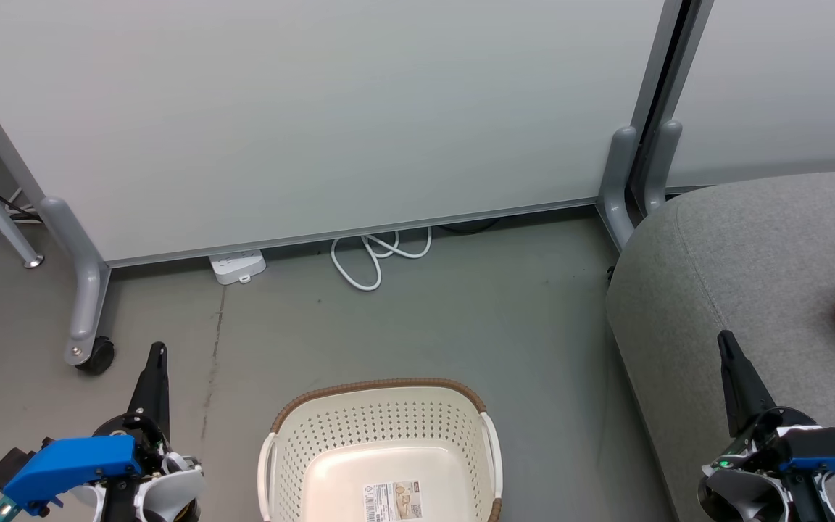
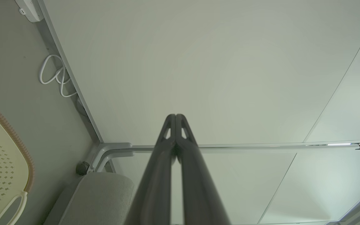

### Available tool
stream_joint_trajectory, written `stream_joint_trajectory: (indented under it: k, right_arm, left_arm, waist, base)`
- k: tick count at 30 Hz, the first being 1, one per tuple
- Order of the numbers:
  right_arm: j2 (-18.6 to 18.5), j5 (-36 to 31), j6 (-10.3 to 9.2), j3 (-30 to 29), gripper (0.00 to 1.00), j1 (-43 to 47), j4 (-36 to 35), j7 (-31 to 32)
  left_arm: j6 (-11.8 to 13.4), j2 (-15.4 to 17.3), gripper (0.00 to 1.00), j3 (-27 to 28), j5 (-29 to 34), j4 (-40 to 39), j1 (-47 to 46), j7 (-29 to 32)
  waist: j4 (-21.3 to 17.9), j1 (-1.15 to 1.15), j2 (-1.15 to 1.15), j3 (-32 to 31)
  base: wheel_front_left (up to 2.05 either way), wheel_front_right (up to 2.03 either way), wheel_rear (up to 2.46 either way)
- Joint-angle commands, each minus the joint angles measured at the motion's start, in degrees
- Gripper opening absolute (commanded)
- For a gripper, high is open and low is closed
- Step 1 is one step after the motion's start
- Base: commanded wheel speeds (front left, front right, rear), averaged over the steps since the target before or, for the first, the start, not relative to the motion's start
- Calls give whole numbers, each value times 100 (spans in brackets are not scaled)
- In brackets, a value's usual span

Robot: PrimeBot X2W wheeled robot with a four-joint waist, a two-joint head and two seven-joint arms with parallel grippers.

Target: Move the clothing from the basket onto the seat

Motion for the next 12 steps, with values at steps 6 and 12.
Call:
stream_joint_trajectory:
  k: [6, 12]
  right_arm:
    - [-25, 15, 2, -8, 0, -70, -10, 28]
    - [-25, 15, 2, -8, 0, -70, -10, 27]
  left_arm:
    - [-49, 7, 0, 11, -11, -25, -63, 21]
    - [-36, 7, 0, 11, -11, -26, -63, 21]
  waist:
    - [0, 0, 0, 0]
    - [0, 0, 0, 0]
  base:
    - [0, 0, 0]
    - [0, 0, 0]
